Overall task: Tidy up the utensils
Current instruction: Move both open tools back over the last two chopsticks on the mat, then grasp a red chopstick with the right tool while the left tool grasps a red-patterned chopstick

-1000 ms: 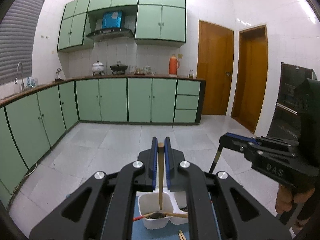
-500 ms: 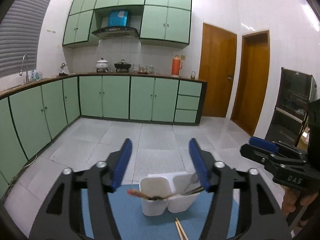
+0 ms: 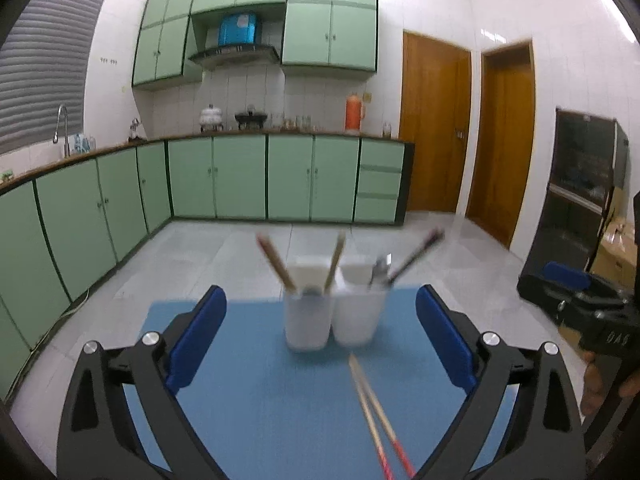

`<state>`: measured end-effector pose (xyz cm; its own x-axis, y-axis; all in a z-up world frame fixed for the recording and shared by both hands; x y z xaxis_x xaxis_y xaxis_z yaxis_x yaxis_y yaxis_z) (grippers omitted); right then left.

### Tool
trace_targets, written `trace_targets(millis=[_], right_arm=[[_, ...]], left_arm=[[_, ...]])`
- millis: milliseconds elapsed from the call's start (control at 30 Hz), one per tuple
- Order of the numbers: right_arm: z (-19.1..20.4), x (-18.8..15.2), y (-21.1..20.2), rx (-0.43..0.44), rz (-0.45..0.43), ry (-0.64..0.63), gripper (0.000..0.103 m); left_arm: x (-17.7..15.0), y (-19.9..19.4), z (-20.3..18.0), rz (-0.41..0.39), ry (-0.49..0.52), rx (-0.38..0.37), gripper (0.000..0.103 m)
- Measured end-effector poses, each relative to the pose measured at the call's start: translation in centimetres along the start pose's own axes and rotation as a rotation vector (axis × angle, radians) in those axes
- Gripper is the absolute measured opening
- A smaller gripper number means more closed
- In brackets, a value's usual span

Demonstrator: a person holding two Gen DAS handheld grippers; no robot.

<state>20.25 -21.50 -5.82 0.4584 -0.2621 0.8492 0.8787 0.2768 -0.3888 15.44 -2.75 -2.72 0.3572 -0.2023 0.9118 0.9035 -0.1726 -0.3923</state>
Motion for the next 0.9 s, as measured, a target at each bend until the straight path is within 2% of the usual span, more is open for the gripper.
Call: trace_targets(millis=[233,400,500,667,900], right_arm=[[-1.4,-6.9,0.0,-0.045,0.099,0.018,0.096],[-1.2,-11.6,0.5,-0.067,0.165,0.011,0.089],[-0.7,-14.2,0.9,-0.069,0.206,0.003,0.082],[-0.1,-17.8,1.9,-0.078,0.273,-0.008,0.054],[1.2,-20.8,2.8,-0.069,0.353,-0.038,0.037]], left_arm=[[-7.3,-0.6,-0.4,0.138,0.005,-0.002,0.093],[-11.4,-0.5,-0.5,0.216,-0.001,-0.006,0.093],[-13.3,-0.5,-0.7,0.251,-0.002,-0.005,0.093],[-15.4,-0.2,-0.6,0.302,-0.005,-0.003,0.093],[-17.3,0.0,-0.1,0.350,-0.039,-0.013,0.093]])
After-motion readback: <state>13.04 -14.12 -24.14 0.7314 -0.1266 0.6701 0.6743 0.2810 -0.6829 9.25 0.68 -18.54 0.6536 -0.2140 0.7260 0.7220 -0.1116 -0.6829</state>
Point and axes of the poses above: each gripper's, at about its wrist camera, not at the fingertips, and y roughly the way its jaws point, z to its left, x to its top, the point moved 8 cm from there along y, roughly the way its jaws point, and after that the axes turned 10 degrees about y, right-handed, at the moved point
